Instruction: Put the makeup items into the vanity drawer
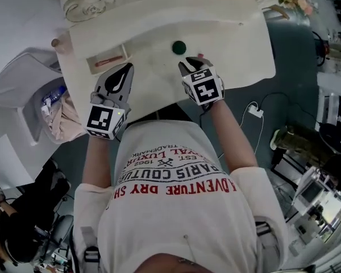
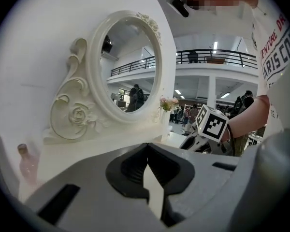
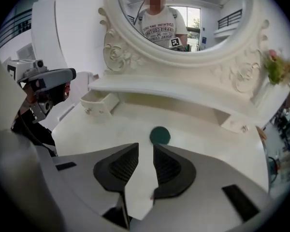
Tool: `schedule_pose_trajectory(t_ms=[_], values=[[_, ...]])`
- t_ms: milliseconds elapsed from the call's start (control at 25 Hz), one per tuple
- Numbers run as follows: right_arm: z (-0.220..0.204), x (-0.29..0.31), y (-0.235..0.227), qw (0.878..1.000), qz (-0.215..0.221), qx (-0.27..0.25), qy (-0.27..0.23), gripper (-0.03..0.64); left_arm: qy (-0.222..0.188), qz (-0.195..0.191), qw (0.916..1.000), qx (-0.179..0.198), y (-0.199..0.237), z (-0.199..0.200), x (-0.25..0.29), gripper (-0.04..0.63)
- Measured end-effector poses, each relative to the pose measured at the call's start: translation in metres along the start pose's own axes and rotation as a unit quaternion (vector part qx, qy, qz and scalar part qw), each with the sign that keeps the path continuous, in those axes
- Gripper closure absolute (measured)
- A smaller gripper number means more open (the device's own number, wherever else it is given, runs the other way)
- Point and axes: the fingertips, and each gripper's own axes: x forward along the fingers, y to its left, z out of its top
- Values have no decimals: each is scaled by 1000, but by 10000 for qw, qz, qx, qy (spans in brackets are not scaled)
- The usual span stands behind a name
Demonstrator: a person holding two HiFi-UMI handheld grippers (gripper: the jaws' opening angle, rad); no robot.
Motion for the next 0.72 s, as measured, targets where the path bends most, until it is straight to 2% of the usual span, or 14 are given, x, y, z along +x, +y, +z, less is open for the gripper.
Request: schedule_pose_trajectory(t_ms=[160,320,720], values=[[-49,-7,-26,9988,-147,453,135,523,174,-419,9987,251,-30,-3,33,588],[-77,-4,-40,9966,-193,786,170,511,346,-673,9962,419,-51,-8,56,588],[-97,30,-63,9908,-252,1286,335,508,565,-615,9964,142,-67,-29,76,588]])
